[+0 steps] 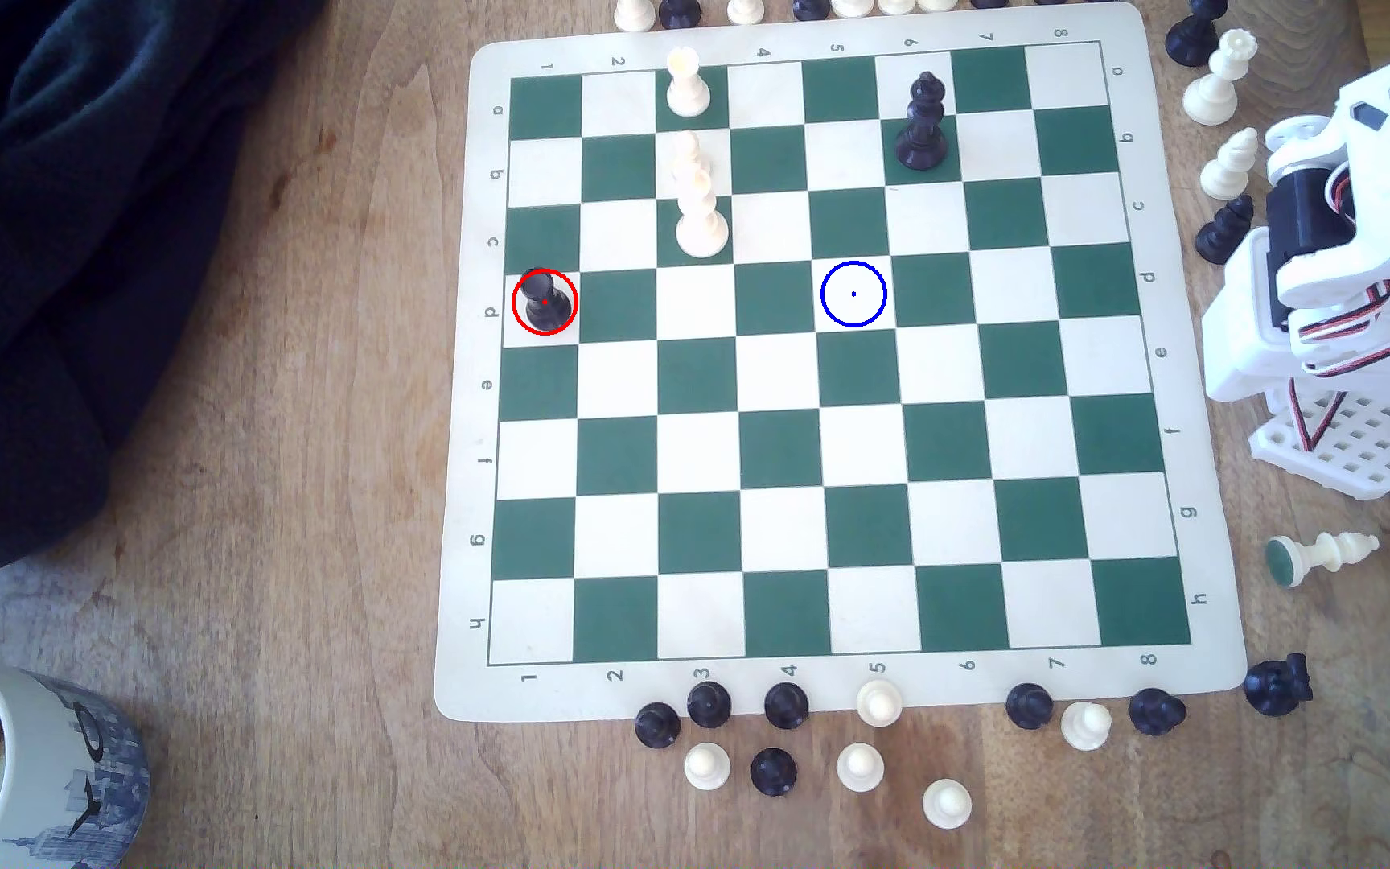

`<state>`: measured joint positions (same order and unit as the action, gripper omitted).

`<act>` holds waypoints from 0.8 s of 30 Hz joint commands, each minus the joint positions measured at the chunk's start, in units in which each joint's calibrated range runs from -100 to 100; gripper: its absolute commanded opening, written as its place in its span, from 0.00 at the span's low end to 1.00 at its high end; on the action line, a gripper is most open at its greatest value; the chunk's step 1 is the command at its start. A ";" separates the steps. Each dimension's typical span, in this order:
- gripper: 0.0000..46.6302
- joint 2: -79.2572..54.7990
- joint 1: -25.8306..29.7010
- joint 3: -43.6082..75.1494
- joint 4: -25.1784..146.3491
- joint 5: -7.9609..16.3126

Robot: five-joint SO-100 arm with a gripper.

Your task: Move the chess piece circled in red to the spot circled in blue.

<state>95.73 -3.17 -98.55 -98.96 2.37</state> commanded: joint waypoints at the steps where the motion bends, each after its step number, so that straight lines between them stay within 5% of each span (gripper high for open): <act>1: 0.00 0.11 -0.15 -1.36 0.77 -0.10; 9: 0.00 0.11 -1.48 -0.72 32.05 0.24; 22: 0.00 -0.06 -5.78 15.96 93.31 0.29; 23: 0.01 -0.31 -6.10 16.41 94.46 0.29; 24: 0.18 -3.03 -6.65 19.22 100.19 0.29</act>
<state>95.81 -8.63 -87.89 -10.44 2.42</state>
